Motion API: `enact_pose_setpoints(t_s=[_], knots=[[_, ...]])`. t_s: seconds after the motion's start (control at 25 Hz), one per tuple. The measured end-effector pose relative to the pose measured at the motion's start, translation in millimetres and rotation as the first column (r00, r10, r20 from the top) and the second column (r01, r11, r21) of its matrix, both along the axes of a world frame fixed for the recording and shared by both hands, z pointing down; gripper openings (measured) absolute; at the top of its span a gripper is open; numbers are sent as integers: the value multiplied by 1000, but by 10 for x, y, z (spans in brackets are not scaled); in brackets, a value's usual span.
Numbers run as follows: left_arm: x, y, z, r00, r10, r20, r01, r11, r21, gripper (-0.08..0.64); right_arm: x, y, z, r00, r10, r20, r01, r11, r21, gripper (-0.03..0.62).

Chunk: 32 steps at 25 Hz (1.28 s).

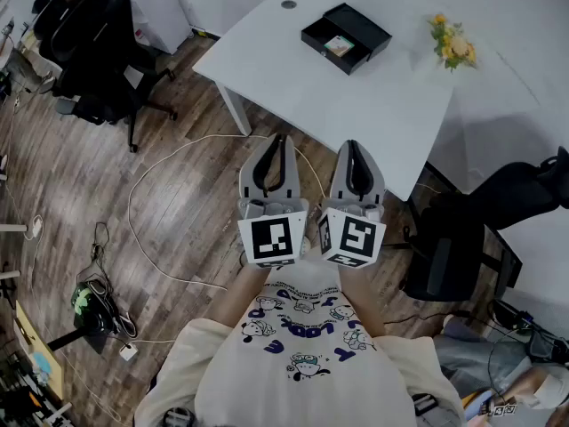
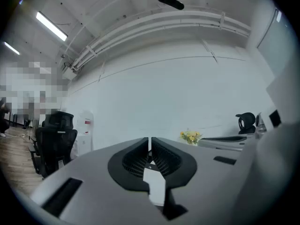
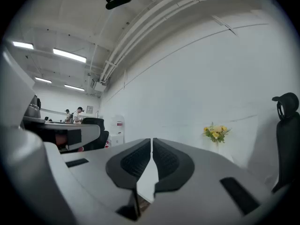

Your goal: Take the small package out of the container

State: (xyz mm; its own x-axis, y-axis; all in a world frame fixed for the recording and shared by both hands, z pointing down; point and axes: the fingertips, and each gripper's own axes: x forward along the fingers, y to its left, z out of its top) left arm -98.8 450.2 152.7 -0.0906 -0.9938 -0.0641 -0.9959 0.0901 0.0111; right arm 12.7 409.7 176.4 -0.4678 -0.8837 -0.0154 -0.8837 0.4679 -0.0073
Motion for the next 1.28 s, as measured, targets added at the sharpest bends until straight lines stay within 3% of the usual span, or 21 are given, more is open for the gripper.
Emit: enact_pose_setpoints(t_s=[0.72, 1.28], knots=[[199, -156, 151, 998, -63, -16, 63, 998, -26, 31, 188, -192, 155, 999, -54, 5, 54, 999, -9, 37], [260, -446, 299, 997, -66, -30, 63, 995, -71, 31, 256, -469, 283, 999, -41, 7, 41, 998, -46, 37]])
